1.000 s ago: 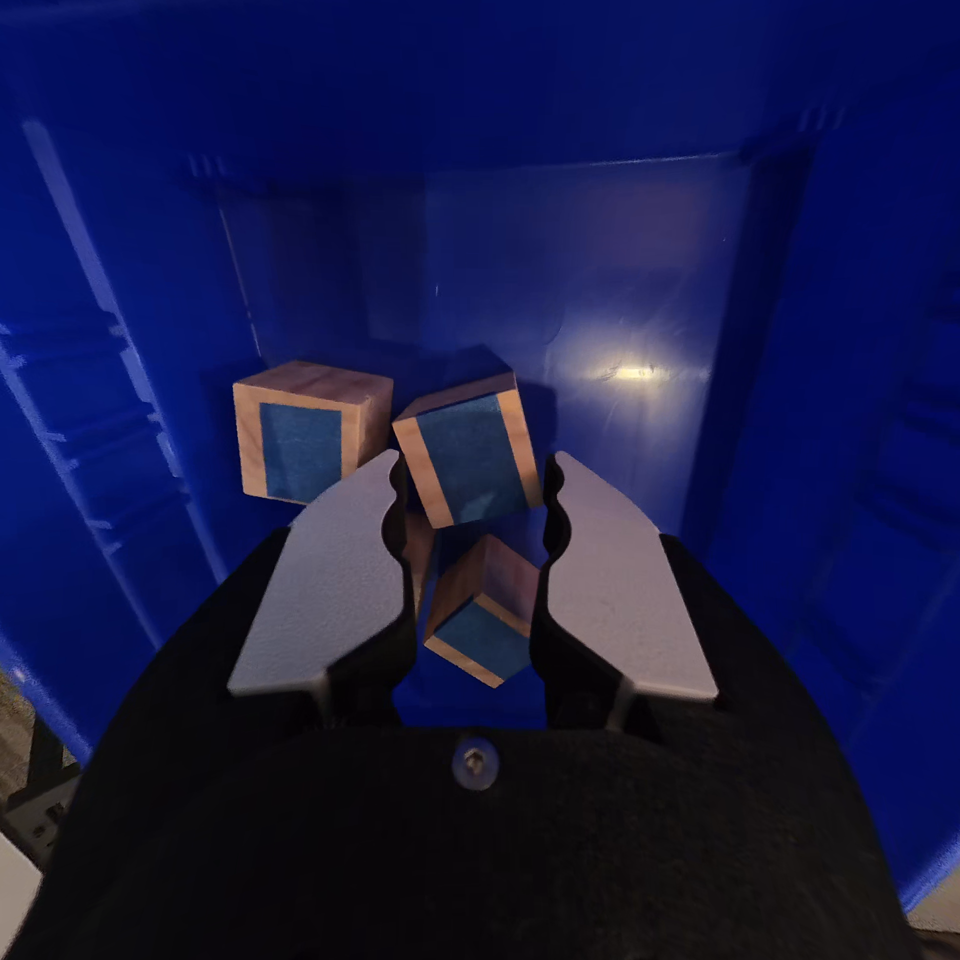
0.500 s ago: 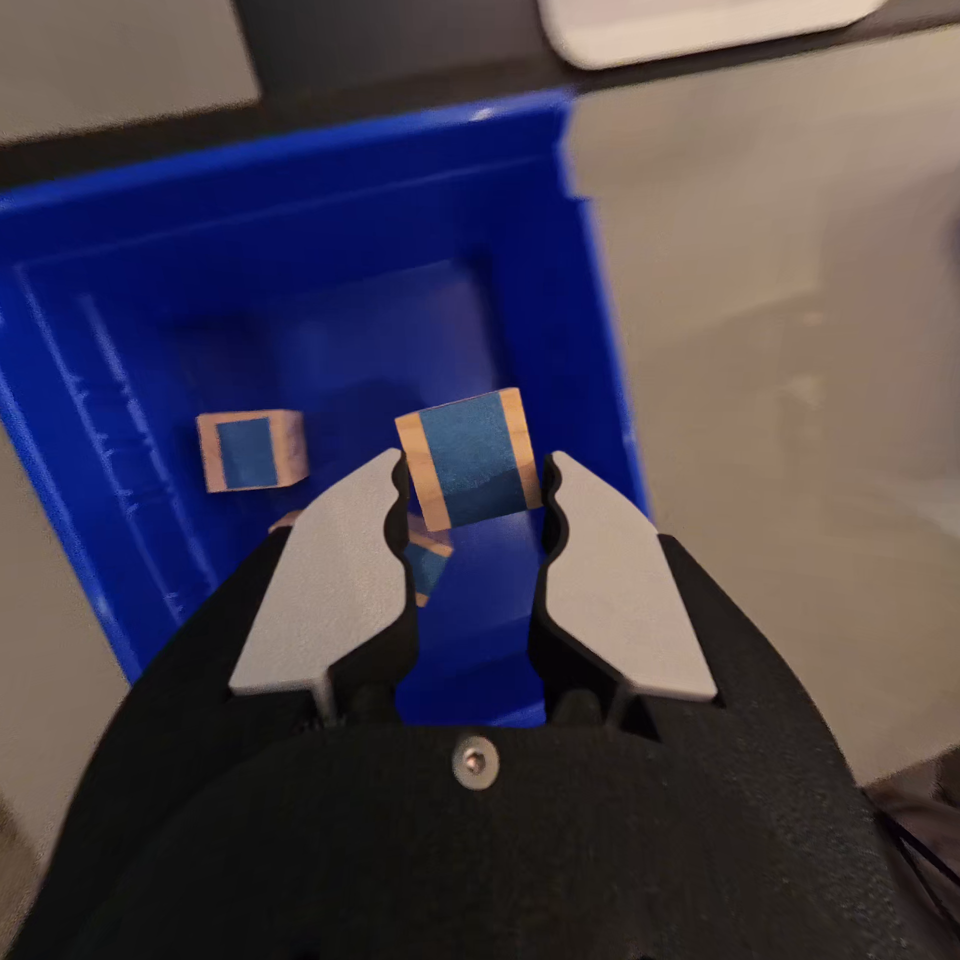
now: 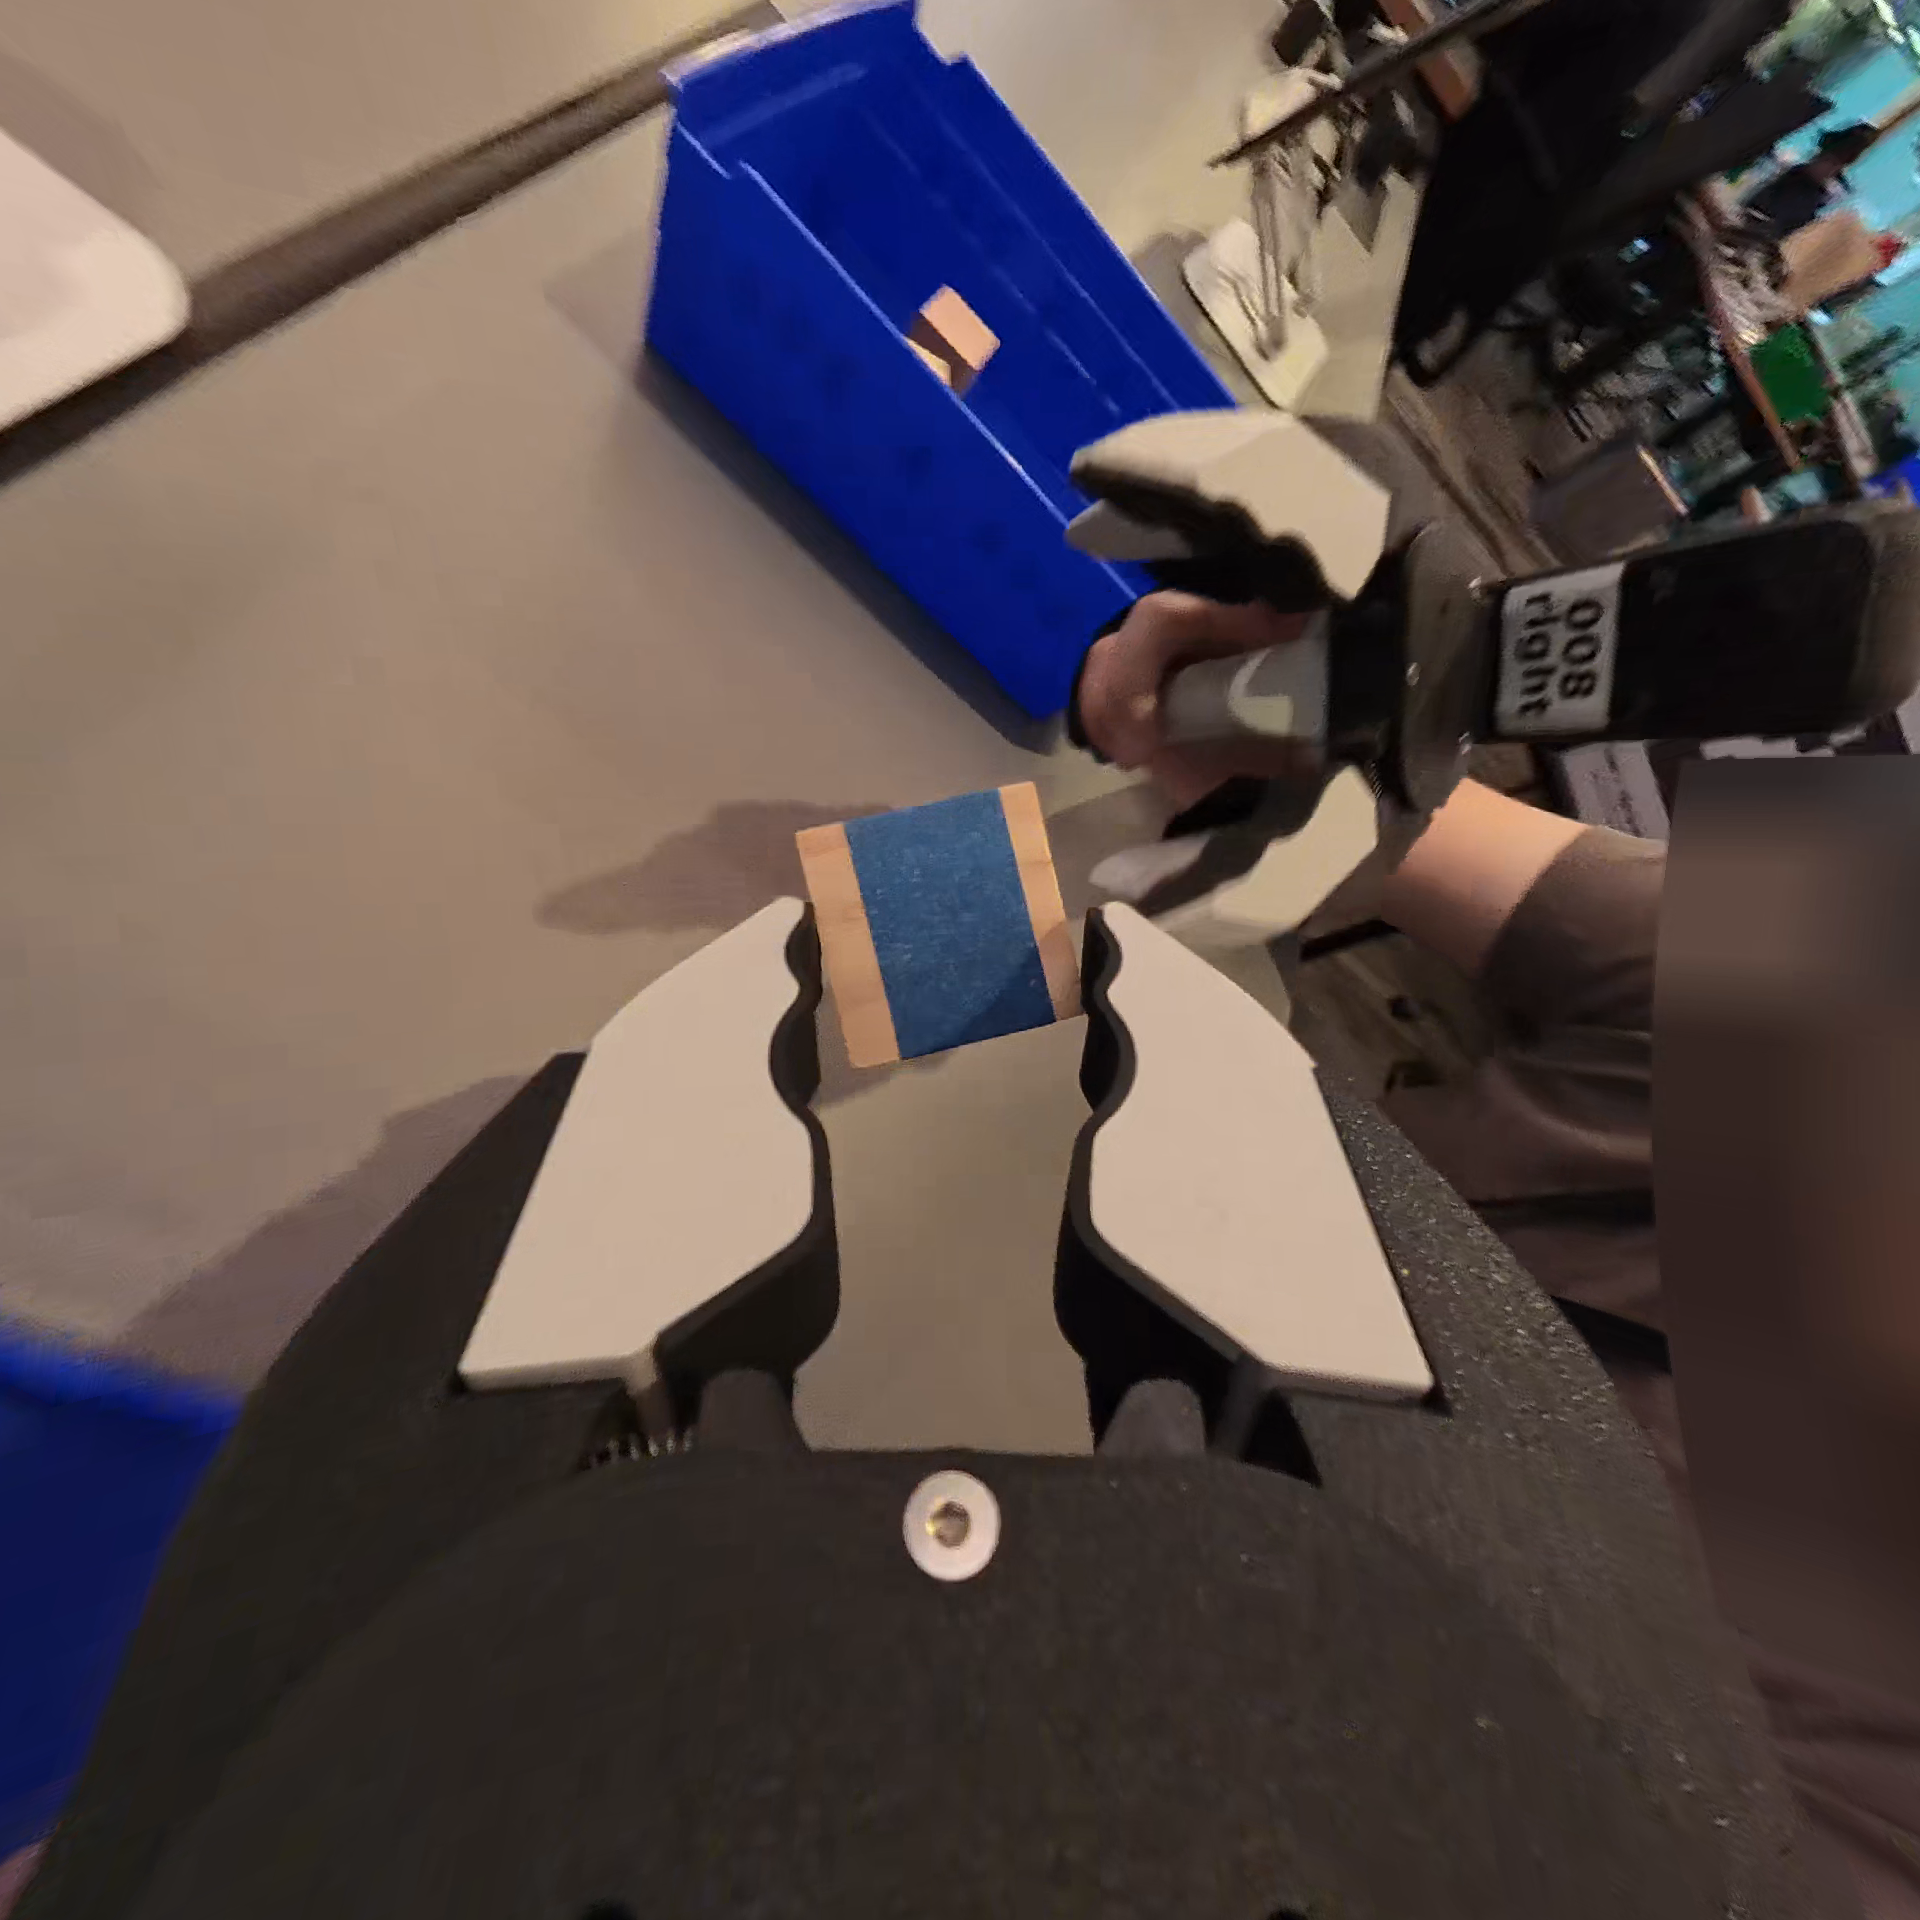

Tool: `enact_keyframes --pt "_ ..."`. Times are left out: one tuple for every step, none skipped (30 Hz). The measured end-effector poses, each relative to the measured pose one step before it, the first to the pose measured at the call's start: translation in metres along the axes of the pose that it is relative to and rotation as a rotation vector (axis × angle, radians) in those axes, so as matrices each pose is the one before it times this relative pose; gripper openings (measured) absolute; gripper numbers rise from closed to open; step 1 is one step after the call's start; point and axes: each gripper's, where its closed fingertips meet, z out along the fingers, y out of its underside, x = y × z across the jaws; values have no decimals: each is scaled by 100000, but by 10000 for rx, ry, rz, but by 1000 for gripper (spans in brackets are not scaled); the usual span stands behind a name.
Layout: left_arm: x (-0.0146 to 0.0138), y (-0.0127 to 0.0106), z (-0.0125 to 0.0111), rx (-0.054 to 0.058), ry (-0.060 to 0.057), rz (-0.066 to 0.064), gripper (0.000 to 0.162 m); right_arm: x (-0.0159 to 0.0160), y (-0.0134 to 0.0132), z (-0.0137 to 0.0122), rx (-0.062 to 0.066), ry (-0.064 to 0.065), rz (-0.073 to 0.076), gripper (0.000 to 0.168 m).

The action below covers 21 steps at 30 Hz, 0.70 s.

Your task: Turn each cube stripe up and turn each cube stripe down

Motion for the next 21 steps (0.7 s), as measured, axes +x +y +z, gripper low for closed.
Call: enact_keyframes --pt "269 -13 734 -125 226 57 48 -561 -50 22 195 -76 52 85" --pt "97 -11 586 -109 134 19 48 -166 54 -2 101 83 40 85" --pt "-21 -7 455 -74 77 1 48 -156 152 25 11 17 6 86" --pt "-83 93 333 -109 58 -58 48 -120 253 64 -67 8 -13 85" --pt "-108 17 217 -39 28 -45 48 -150 306 110 -102 -43 -52 85" --pt "-120 -46 111 11 3 -35 48 -182 375 148 -157 -74 -110 86" --pt "-39 -57 13 27 37 -19 48 -174 321 132 -119 -61 -122 86" --pt "165 -168 -70 108 149 7 48 -130 257 98 -84 -22 -54 85" --pt "189 -185 -133 127 156 -21 48 -174 163 76 -45 -53 -3 85" --pt "130 -205 -155 134 89 -4 48 -148 124 58 -17 -27 33 85" --pt "308 -255 -143 173 190 43 48 -127 81 41 5 -6 31 85" --pt "440 -151 -71 96 278 -14 48 -146 -7 0 77 -14 28 85" --pt "449 -146 -14 88 252 7 48 -76 -55 -34 100 37 33 85" --pt "394 -164 27 96 191 39 48 6 -81 -70 114 82 16 85" --pt "370 -132 69 58 161 50 48 21 -236 -130 188 80 -1 85" --pt "423 -144 91 66 188 79 48 50 -316 -175 214 87 -5 85" --pt "472 -81 117 30 243 42 48 80 -383 -205 238 100 -27 84" --pt "399 8 147 -22 218 0 48 189 -422 -227 229 158 -58 84" --pt "337 -60 156 24 174 36 48 277 -455 -231 246 198 -58 84" --pt "306 -135 165 67 176 36 48 269 -484 -261 267 182 -14 84" --pt "247 -111 175 44 146 2 48 190 -436 -230 241 108 22 82"
